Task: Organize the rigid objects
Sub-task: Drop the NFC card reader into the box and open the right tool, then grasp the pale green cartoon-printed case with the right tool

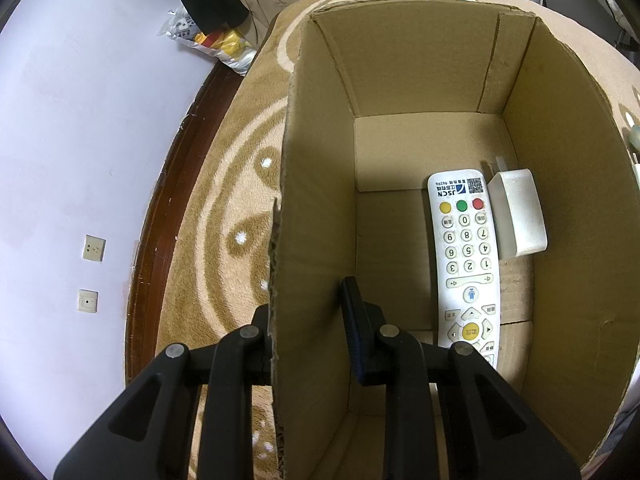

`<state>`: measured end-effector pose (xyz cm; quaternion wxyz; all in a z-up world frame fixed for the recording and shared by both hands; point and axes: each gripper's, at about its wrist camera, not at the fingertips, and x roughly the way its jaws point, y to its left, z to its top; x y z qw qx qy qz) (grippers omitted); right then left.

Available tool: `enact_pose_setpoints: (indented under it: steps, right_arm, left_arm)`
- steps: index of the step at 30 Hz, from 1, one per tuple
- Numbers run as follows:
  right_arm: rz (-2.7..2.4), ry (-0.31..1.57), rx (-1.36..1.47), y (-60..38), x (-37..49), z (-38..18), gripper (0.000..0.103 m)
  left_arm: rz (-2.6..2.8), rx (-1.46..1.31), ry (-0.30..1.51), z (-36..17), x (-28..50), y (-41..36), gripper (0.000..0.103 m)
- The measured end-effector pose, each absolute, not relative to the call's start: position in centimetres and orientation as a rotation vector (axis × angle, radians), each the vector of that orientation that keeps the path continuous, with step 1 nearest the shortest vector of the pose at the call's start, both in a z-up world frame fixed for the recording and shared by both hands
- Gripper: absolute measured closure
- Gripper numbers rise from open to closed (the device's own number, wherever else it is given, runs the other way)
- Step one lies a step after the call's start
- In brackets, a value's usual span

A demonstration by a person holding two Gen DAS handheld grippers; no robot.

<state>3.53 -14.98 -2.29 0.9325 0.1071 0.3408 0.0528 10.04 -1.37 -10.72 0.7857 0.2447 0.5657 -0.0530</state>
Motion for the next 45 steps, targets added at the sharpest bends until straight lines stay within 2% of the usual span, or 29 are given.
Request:
enact_pose_setpoints:
  steps: [11,26,27,29,35,45]
  right_arm:
    - [0.162,0.744,0.145,-11.4,3.6,-4.0,0.051]
    - [0.126,0.738,0.132,-11.6,3.6,-4.5,0.050]
    - [0.120,0.735,0.138,-11.9,3.5,-4.4,0.049]
    - [0.105,0.724,0.151,-12.4,3.6,-4.2,0.031]
    - [-0.042,0.702,0.160,-15.5,3.6,-4.0,0.005]
    - [-0.288,0.699,0.241,-22.8,3.2,-4.9,0.000]
  left_arm:
    - [-0.142,0.469,1.239,-10.5,10.5,-0.4,0.080]
    - [-0.142,0.460,1.246,-10.3,10.3,-0.1,0.080]
    - [-0.139,0.460,1.246,-10.3,10.3,-0.2,0.080]
    - [-0.139,0.461,1.245,-10.3,10.3,-0.1,0.080]
    - [-0.136,0.476,1.241,-10.3,10.3,-0.3,0.080]
    - [-0.133,0.489,1.241,-10.4,10.2,-0.7,0.080]
